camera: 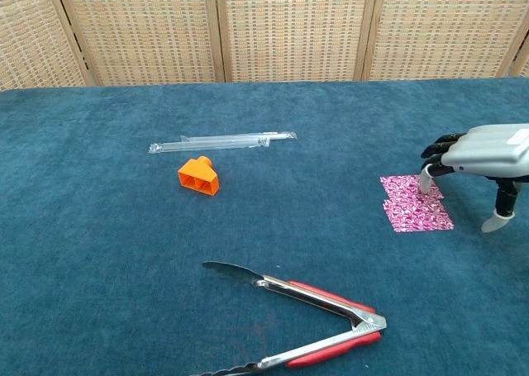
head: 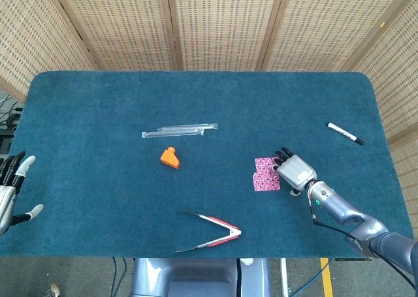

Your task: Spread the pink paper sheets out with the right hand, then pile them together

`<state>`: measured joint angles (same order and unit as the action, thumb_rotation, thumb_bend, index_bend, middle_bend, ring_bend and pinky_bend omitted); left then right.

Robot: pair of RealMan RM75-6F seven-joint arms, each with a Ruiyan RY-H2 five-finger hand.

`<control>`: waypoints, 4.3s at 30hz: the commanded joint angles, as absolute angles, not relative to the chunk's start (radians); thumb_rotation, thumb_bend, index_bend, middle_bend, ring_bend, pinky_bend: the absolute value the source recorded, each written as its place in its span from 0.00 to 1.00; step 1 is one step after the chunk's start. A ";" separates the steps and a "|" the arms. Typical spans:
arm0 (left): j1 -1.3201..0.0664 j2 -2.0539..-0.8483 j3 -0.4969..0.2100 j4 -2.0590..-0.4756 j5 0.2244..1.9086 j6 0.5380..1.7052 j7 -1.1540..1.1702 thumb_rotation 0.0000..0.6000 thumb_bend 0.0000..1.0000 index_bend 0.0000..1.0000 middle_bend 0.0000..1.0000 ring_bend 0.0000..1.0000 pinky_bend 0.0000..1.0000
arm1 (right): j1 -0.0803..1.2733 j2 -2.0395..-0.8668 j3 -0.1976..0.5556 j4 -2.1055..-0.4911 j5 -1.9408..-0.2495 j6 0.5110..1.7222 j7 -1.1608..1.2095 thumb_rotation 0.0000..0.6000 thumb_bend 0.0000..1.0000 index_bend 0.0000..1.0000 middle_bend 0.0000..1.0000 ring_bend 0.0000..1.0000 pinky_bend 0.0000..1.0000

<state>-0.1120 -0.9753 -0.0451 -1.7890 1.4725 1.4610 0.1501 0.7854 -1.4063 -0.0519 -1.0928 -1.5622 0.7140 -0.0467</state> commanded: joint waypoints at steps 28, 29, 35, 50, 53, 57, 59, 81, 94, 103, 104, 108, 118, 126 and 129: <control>-0.112 -0.985 -0.038 -1.763 1.481 1.452 0.118 1.00 0.02 0.00 0.00 0.00 0.00 | 0.788 -1.370 -0.048 -1.193 -1.524 0.706 -0.127 1.00 0.10 0.25 0.20 0.00 0.01; -0.112 -0.985 -0.038 -1.763 1.481 1.452 0.118 1.00 0.02 0.00 0.00 0.00 0.00 | 0.789 -1.374 -0.049 -1.188 -1.524 0.705 -0.127 1.00 0.10 0.25 0.20 0.00 0.01; -0.111 -0.984 -0.036 -1.765 1.481 1.451 0.118 1.00 0.02 0.00 0.00 0.00 0.00 | 0.790 -1.392 -0.054 -1.154 -1.529 0.702 -0.120 1.00 0.10 0.25 0.20 0.00 0.00; -0.105 -0.980 -0.035 -1.764 1.474 1.454 0.112 1.00 0.02 0.00 0.00 0.00 0.00 | 0.816 -1.429 -0.042 -1.077 -1.538 0.694 -0.099 1.00 0.10 0.25 0.20 0.00 0.00; -0.104 -0.981 -0.035 -1.761 1.474 1.455 0.108 1.00 0.02 0.00 0.00 0.00 0.00 | 0.821 -1.423 -0.038 -1.085 -1.539 0.698 -0.102 1.00 0.10 0.25 0.20 0.00 0.00; -0.106 -0.983 -0.034 -1.757 1.478 1.452 0.102 1.00 0.02 0.00 0.00 0.00 0.00 | 0.814 -1.392 -0.037 -1.133 -1.538 0.715 -0.114 1.00 0.10 0.25 0.20 0.00 0.00; -0.108 -0.984 -0.035 -1.755 1.480 1.451 0.100 1.00 0.02 0.00 0.00 0.00 0.00 | 0.809 -1.377 -0.038 -1.160 -1.534 0.722 -0.116 1.00 0.10 0.25 0.20 0.00 0.00; -0.107 -0.983 -0.028 -1.755 1.495 1.452 0.090 1.00 0.02 0.00 0.00 0.00 0.00 | 0.755 -1.323 -0.091 -1.340 -1.557 0.762 -0.197 1.00 0.10 0.25 0.20 0.00 0.00; -0.104 -0.981 -0.025 -1.754 1.501 1.456 0.088 1.00 0.02 0.00 0.00 0.00 0.00 | 0.735 -1.341 -0.106 -1.285 -1.569 0.776 -0.216 1.00 0.10 0.25 0.20 0.00 0.00; -0.106 -0.981 -0.026 -1.759 1.504 1.456 0.092 1.00 0.02 0.00 0.00 0.00 0.00 | 0.717 -1.326 -0.114 -1.262 -1.561 0.779 -0.218 1.00 0.10 0.25 0.21 0.00 0.00; -0.106 -0.981 -0.026 -1.759 1.504 1.455 0.093 1.00 0.02 0.00 0.00 0.00 0.00 | 0.715 -1.322 -0.115 -1.261 -1.559 0.778 -0.218 1.00 0.10 0.25 0.21 0.00 0.00; -0.108 -0.983 -0.026 -1.760 1.506 1.453 0.094 1.00 0.02 0.00 0.00 0.00 0.00 | 0.705 -1.310 -0.116 -1.253 -1.545 0.775 -0.217 1.00 0.10 0.25 0.21 0.00 0.00; -0.112 -0.987 -0.027 -1.757 1.505 1.448 0.094 1.00 0.02 0.00 0.00 0.00 0.00 | 0.676 -1.286 -0.116 -1.234 -1.512 0.775 -0.215 1.00 0.10 0.25 0.21 0.00 0.00; -0.111 -0.990 -0.026 -1.752 1.507 1.449 0.088 1.00 0.02 0.00 0.00 0.00 0.00 | 0.685 -1.269 -0.093 -1.266 -1.517 0.790 -0.227 1.00 0.10 0.25 0.21 0.00 0.00; -0.107 -0.990 -0.024 -1.748 1.504 1.451 0.083 1.00 0.02 0.00 0.00 0.00 0.00 | 0.693 -1.269 -0.085 -1.275 -1.518 0.785 -0.234 1.00 0.10 0.25 0.21 0.00 0.00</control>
<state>-0.1076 -0.9899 -0.0242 -1.7486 1.5041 1.4503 0.0830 0.6924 -1.2692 -0.0863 -1.2740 -1.5177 0.7853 -0.2330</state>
